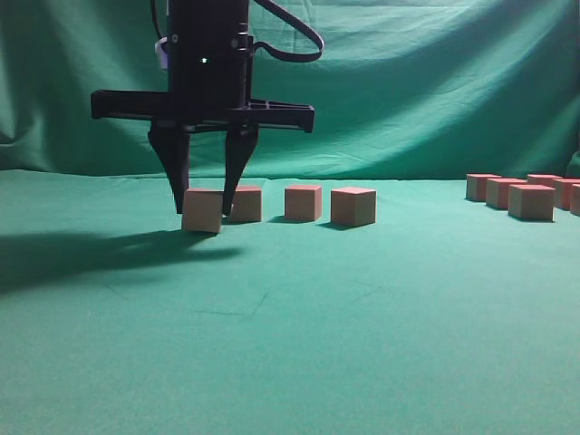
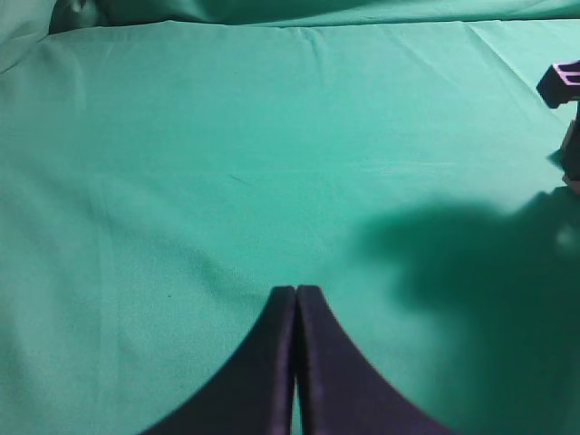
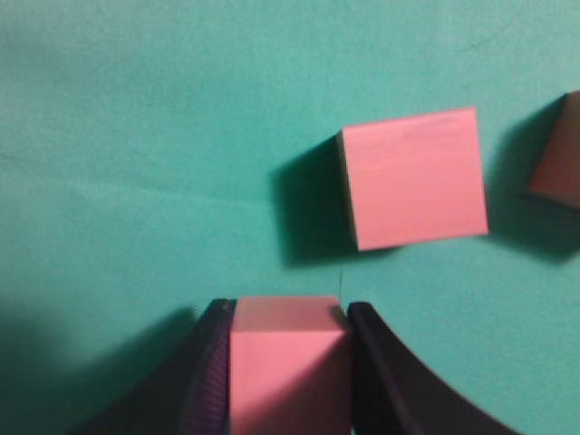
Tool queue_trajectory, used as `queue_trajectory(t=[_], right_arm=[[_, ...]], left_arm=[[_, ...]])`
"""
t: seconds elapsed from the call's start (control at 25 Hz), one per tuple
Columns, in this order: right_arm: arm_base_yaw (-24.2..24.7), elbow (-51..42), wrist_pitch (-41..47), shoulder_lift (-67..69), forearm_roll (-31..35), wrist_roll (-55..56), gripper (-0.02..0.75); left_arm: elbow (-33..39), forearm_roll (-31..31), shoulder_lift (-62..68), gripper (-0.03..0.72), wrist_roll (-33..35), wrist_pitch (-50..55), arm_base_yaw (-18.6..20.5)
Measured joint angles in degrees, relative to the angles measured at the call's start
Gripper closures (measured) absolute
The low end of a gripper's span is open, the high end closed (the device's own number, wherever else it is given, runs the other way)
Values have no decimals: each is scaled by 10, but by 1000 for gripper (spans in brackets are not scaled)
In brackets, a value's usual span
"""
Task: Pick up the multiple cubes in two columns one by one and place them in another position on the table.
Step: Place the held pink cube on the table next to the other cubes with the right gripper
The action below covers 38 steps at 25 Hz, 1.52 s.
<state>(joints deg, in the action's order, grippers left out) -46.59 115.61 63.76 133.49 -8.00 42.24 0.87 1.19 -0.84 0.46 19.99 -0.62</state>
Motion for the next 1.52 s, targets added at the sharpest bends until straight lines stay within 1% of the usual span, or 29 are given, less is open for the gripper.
queue_trajectory(t=[0.4,1.52], right_arm=[[0,0,-7,0,-19,-9,467],[0,0,-19,6,-22,-20,467]], left_arm=[[0,0,0,688,0,0,0],[0,0,0,688,0,0,0]])
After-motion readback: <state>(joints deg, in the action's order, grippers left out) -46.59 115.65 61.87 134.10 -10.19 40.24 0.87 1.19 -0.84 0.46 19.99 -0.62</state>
